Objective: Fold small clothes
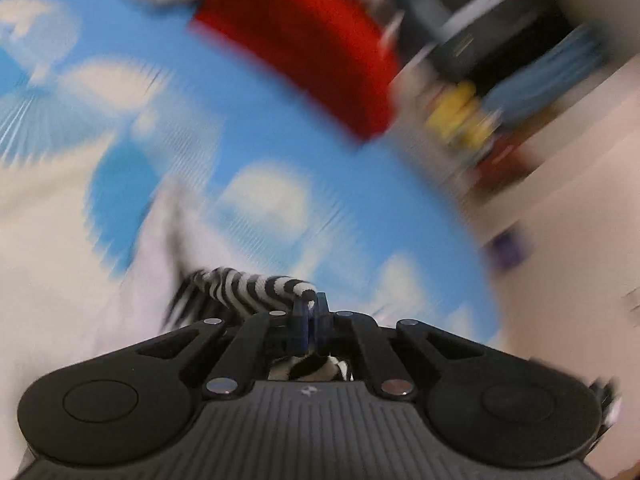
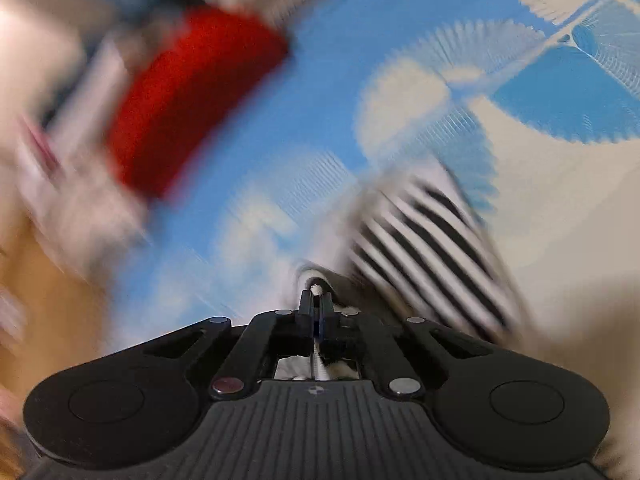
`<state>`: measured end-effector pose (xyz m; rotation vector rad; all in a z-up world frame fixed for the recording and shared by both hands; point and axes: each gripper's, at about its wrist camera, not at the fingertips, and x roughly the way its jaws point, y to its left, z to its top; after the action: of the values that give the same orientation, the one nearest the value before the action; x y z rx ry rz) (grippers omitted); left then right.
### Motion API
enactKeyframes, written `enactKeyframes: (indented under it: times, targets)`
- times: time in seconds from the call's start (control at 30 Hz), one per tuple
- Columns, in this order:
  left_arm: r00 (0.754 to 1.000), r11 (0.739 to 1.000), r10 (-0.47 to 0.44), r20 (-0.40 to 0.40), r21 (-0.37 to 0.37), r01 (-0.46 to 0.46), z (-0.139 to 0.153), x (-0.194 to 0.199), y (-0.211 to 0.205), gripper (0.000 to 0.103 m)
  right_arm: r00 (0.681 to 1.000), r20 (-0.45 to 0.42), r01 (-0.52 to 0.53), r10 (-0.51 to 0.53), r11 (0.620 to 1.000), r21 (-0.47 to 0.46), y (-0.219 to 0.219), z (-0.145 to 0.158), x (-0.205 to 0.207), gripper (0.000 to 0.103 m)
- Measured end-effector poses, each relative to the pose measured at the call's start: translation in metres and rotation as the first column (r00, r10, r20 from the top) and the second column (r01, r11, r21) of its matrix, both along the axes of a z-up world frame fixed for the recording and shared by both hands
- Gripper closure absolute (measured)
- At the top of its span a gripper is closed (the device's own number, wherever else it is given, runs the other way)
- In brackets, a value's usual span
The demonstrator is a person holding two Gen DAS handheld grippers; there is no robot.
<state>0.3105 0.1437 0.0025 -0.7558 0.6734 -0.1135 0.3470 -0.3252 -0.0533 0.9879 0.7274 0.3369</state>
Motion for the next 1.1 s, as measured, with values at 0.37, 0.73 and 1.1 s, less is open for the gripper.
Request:
enactKeyframes:
  times: [0.37, 0.73, 1.1]
  targets:
    - [0.829, 0.997, 0.014, -0.559, -0.057, -0.056, -0.091, -0.005, 0.044, 0.08, 0.94, -0.34, -0.088, -0.007, 0.961, -0.264, -0.009, -0.051, -0.007, 0.101]
    - [0.848, 0.993, 0.021, -0.529, -0.085, -0.077, -0.085, -0.001, 0.028, 0.061, 0.95, -0.305, -0.151, 0.074, 0.96, -0.238, 0.03, -0.05, 0.013, 0.055]
    - [0.96, 0.996, 0.077, -0.268, -0.032, -0.089, -0.047, 0.002, 0.026, 0.099, 0.991, -0.116, -0.09, 0.069, 0.979, -0.182, 0.038, -0.027, 0.016, 0.102]
